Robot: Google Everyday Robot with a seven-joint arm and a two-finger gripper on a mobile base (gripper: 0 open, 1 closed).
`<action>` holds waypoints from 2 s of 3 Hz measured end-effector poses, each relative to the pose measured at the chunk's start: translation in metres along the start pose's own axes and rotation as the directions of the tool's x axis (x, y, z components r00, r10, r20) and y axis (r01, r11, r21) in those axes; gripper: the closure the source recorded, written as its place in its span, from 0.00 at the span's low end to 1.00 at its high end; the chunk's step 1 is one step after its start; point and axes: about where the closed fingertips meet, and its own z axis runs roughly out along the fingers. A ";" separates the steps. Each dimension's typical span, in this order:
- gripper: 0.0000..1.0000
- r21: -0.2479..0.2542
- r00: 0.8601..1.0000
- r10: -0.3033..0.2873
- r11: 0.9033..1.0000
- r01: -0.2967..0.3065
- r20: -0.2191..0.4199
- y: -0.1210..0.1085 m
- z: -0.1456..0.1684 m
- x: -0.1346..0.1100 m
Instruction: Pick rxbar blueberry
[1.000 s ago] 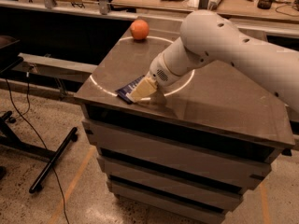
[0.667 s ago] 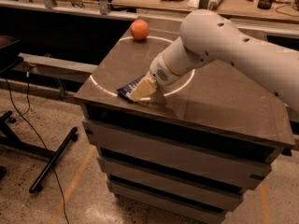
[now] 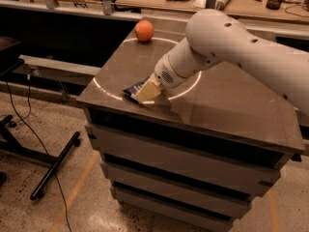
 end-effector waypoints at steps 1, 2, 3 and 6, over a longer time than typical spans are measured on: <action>1.00 0.000 1.000 0.000 1.000 0.000 0.000 0.000 0.000 0.000; 1.00 0.000 1.000 0.000 1.000 0.000 0.000 0.000 0.000 0.000; 1.00 0.034 0.999 0.004 0.999 -0.006 0.049 -0.024 -0.039 -0.010; 0.75 0.083 0.992 -0.029 0.996 0.018 0.127 -0.055 -0.105 -0.036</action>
Offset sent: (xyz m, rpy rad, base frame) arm 0.0442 -0.0896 0.1122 0.0680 -0.1445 -0.1012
